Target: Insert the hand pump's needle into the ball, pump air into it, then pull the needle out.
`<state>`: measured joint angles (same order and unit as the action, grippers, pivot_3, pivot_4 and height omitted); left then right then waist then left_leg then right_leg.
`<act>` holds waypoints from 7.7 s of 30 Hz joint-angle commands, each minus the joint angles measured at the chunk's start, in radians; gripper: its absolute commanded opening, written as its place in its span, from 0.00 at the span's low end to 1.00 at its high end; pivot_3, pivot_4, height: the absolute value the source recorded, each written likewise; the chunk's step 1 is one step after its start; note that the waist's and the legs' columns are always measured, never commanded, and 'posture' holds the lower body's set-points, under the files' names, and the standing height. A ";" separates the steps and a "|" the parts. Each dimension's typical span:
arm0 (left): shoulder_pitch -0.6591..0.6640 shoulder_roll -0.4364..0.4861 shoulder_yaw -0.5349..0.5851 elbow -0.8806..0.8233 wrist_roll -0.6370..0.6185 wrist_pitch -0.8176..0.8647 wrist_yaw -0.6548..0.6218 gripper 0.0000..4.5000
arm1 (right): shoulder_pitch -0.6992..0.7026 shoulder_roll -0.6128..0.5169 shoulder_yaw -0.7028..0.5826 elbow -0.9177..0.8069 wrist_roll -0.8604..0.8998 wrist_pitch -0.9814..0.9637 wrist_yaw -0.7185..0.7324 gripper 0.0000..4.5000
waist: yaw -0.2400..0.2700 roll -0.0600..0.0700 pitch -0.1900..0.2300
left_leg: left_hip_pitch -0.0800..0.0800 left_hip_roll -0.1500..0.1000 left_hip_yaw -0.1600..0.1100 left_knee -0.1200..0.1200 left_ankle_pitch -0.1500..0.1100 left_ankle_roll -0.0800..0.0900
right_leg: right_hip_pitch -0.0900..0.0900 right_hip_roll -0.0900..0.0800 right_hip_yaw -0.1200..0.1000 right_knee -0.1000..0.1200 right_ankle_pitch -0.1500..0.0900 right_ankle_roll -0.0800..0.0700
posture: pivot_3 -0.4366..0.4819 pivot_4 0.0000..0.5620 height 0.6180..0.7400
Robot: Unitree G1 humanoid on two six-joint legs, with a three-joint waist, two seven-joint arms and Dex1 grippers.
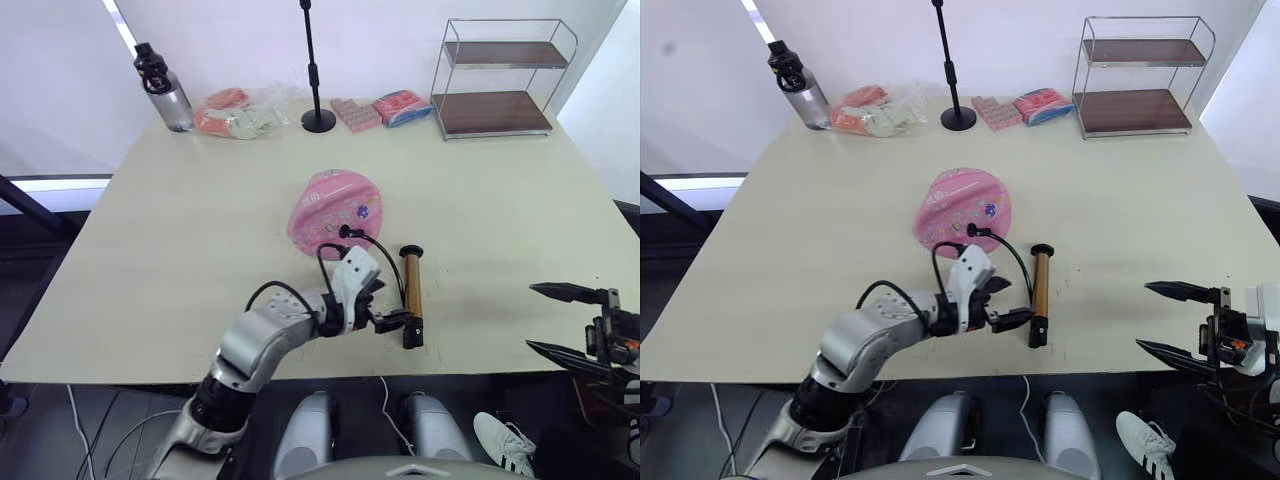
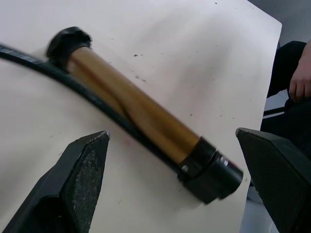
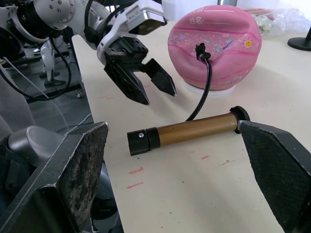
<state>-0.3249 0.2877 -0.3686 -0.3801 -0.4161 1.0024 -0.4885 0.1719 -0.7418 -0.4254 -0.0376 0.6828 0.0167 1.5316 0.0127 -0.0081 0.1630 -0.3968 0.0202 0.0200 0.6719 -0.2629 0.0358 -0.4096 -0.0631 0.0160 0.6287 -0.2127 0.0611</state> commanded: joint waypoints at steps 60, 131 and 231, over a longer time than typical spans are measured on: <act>0.013 0.034 0.022 -0.037 0.078 -0.077 -0.025 0.23 | -0.092 0.170 0.096 -0.204 0.063 0.135 -0.374 1.00 | 0.002 0.000 0.000 | 0.000 -0.001 -0.002 0.000 0.000 0.000 | -0.001 -0.001 0.001 0.002 0.000 -0.001 | 0.48 0.27 1.00; 0.227 0.052 0.093 0.054 0.020 -0.486 -0.255 0.52 | -0.457 0.331 0.261 -0.328 0.589 0.832 -1.170 0.46 | -0.025 0.000 0.000 | -0.002 0.001 -0.001 0.000 0.000 0.000 | -0.004 0.000 0.001 0.002 0.001 -0.002 | 0.48 0.27 1.00; -0.080 -0.173 -0.114 0.928 0.480 -0.946 -0.428 0.21 | -0.623 -0.124 -0.026 -0.383 0.667 0.802 -0.896 0.46 | 0.001 -0.005 0.000 | -0.004 0.001 -0.002 0.000 -0.001 0.002 | -0.002 -0.001 0.000 -0.002 0.002 0.000 | 0.48 0.27 1.00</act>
<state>-0.4312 0.0951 -0.4412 0.4931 0.0218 0.0346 -0.8965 -0.4088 -0.8468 -0.3699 -0.4103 1.2956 0.8362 0.6454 0.0139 -0.0129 0.1628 -0.4009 0.0210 0.0183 0.6722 -0.2643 0.0384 -0.4117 -0.0636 0.0157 0.6267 -0.2104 0.0609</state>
